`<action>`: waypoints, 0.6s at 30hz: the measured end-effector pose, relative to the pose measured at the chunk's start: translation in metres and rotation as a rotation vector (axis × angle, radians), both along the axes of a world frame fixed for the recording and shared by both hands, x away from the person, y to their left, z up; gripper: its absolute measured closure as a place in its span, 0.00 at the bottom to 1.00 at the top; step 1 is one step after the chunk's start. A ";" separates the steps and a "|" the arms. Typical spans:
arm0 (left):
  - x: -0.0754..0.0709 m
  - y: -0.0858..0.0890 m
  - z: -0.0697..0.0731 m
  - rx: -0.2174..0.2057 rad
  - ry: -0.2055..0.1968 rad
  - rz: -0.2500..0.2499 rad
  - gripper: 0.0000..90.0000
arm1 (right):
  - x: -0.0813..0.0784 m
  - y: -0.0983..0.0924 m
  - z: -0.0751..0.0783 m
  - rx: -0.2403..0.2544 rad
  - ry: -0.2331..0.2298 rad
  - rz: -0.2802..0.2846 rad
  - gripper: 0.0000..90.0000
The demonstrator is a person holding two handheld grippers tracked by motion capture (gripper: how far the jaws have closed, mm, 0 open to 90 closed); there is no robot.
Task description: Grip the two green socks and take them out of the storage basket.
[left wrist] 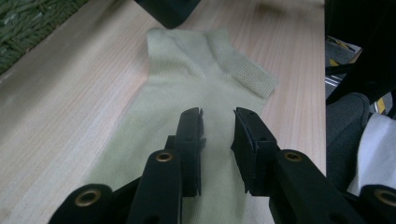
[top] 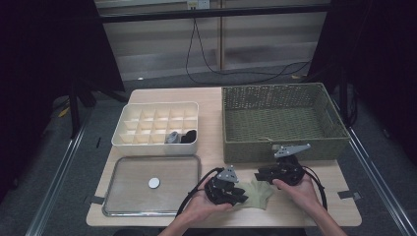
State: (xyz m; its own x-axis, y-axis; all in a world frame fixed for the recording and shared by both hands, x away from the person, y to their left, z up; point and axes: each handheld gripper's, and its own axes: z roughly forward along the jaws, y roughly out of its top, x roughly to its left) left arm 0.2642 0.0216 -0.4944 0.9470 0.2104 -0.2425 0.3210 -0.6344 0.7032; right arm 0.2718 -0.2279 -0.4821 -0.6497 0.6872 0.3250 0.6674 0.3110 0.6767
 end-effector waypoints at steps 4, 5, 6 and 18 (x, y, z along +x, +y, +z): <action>-0.002 0.000 0.000 -0.005 0.000 0.007 0.76 | 0.004 -0.002 -0.005 0.004 0.026 0.001 0.70; -0.003 -0.001 0.000 -0.017 0.003 0.007 0.76 | 0.004 -0.003 -0.004 0.009 0.021 -0.004 0.70; -0.003 -0.001 0.001 -0.007 0.003 0.004 0.75 | 0.005 -0.003 -0.004 0.011 0.023 -0.005 0.70; 0.000 -0.004 -0.004 0.013 -0.003 0.004 0.84 | 0.006 0.009 -0.016 -0.029 0.052 0.040 0.72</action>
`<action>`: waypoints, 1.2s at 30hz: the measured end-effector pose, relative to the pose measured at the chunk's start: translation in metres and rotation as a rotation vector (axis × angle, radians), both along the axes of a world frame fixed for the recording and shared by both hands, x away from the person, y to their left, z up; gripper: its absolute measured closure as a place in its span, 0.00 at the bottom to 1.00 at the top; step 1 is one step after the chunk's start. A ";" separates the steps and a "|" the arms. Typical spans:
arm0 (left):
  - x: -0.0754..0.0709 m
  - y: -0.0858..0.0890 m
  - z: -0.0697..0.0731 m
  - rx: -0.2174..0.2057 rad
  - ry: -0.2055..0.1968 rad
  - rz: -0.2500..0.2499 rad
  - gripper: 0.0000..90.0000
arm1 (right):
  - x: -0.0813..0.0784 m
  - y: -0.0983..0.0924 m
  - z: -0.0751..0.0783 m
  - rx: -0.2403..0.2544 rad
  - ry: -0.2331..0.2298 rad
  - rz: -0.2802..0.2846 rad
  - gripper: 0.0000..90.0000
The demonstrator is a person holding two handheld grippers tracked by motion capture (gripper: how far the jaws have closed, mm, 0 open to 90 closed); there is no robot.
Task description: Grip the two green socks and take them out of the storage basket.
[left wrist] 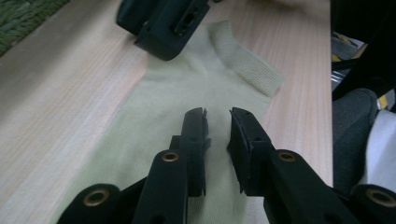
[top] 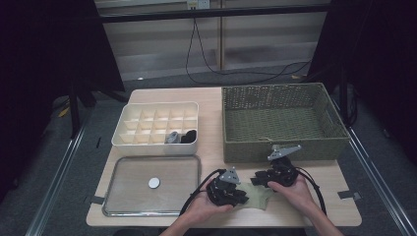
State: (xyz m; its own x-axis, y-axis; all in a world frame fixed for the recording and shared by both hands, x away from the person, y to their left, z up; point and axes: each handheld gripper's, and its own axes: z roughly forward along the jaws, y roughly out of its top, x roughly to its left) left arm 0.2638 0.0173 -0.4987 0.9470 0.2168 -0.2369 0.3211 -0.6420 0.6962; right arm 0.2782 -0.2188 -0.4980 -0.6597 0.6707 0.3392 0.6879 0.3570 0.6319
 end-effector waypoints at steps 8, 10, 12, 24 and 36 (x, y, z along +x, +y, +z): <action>0.002 0.001 0.000 0.003 -0.002 0.005 0.86 | -0.003 -0.002 0.002 0.016 0.004 0.004 0.97; 0.003 0.001 -0.001 0.001 -0.007 -0.001 0.86 | -0.003 -0.002 0.004 0.018 -0.001 0.000 0.97; 0.005 0.002 0.000 0.012 -0.012 -0.004 0.86 | -0.004 -0.005 0.007 0.042 -0.005 -0.005 0.97; 0.004 -0.006 0.007 -0.074 0.042 -0.024 0.88 | -0.003 -0.005 0.016 0.063 -0.032 -0.026 0.98; 0.002 -0.013 0.003 0.006 0.027 -0.051 0.93 | -0.006 -0.003 0.025 0.100 -0.063 -0.030 0.98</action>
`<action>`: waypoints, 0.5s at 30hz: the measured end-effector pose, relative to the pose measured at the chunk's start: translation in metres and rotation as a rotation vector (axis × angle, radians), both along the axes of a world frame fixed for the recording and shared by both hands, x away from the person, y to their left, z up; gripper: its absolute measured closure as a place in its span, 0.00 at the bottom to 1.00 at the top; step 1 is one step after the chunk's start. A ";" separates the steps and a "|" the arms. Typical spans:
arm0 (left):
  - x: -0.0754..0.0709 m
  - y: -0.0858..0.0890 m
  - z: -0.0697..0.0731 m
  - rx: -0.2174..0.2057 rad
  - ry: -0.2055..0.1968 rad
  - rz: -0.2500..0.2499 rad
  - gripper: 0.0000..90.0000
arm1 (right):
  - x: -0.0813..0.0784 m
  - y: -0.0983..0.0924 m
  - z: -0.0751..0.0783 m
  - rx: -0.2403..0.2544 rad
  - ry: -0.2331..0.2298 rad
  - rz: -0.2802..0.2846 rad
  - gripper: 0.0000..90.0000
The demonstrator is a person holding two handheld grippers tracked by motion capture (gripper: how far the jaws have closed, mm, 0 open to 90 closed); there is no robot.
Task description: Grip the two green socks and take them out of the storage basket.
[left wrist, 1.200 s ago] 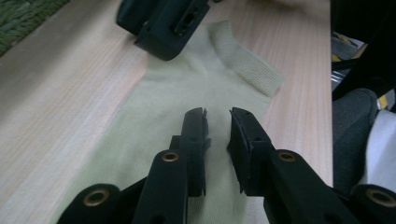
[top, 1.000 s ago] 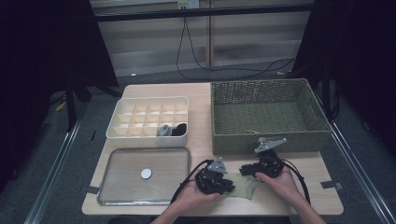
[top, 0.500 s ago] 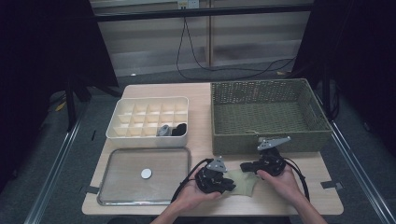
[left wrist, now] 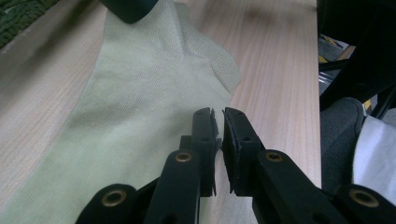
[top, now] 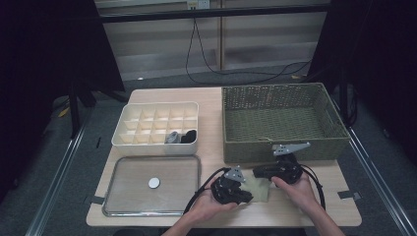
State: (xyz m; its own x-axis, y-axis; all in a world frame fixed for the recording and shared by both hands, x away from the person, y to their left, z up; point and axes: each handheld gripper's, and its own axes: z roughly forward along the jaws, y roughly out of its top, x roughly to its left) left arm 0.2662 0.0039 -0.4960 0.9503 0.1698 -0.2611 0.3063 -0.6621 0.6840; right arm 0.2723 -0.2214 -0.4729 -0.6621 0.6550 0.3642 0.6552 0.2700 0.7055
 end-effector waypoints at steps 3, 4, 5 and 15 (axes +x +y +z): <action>-0.001 -0.001 -0.002 -0.015 0.001 -0.002 0.94 | -0.002 0.003 0.003 0.006 -0.007 0.007 0.98; -0.001 -0.001 -0.002 -0.005 -0.002 -0.005 0.94 | -0.003 0.004 0.004 0.009 -0.011 0.010 0.98; 0.000 -0.001 -0.002 0.014 -0.006 -0.004 0.95 | -0.004 0.005 0.006 0.012 -0.015 0.016 0.98; 0.009 0.000 -0.003 0.003 -0.010 0.048 0.97 | -0.009 0.011 0.016 0.050 -0.037 0.032 0.98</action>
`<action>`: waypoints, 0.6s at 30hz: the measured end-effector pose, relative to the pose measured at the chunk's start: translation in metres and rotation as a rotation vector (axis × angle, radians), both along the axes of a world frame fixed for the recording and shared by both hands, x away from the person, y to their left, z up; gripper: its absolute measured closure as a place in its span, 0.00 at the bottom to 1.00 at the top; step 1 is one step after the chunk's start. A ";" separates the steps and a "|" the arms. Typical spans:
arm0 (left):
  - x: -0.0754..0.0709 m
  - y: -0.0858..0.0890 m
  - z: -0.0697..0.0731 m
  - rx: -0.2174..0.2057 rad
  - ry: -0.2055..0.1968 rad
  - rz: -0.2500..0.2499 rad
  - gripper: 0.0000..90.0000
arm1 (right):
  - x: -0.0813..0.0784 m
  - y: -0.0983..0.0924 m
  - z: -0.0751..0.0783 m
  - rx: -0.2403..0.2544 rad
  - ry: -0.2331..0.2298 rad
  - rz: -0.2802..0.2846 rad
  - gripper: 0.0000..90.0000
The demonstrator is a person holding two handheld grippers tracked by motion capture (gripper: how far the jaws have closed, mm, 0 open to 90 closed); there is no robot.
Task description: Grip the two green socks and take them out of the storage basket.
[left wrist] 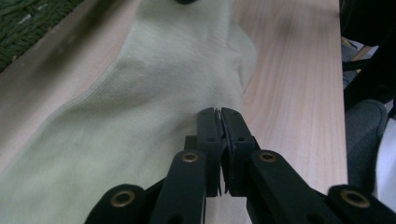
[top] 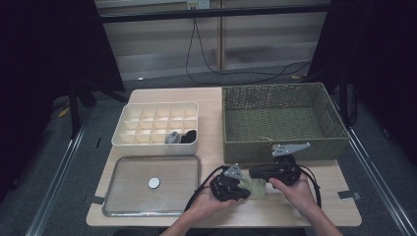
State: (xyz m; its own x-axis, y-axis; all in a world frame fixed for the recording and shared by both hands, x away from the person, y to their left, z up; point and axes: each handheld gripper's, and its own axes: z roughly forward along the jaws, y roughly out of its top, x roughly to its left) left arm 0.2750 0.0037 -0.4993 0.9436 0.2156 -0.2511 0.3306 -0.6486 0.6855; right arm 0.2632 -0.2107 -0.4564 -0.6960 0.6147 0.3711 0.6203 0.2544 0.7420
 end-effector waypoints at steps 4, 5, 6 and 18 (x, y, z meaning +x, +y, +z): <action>0.001 -0.002 0.002 -0.006 -0.005 -0.008 0.97 | 0.004 0.003 0.003 0.011 -0.009 -0.009 0.98; -0.001 -0.002 0.003 -0.003 0.000 -0.009 0.97 | 0.004 0.004 0.003 0.006 -0.012 -0.008 0.98; -0.002 -0.002 0.003 -0.013 -0.004 -0.016 0.97 | 0.005 0.004 0.004 0.007 -0.015 -0.011 0.98; 0.007 0.001 -0.001 0.011 0.023 0.049 0.99 | -0.006 -0.003 0.015 0.046 -0.039 -0.024 0.98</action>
State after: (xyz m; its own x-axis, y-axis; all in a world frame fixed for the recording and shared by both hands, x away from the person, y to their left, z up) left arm 0.2820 0.0043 -0.5004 0.9259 0.2641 -0.2701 0.3778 -0.6385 0.6706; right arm 0.2572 -0.2132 -0.4416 -0.6959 0.6143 0.3719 0.5960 0.2053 0.7763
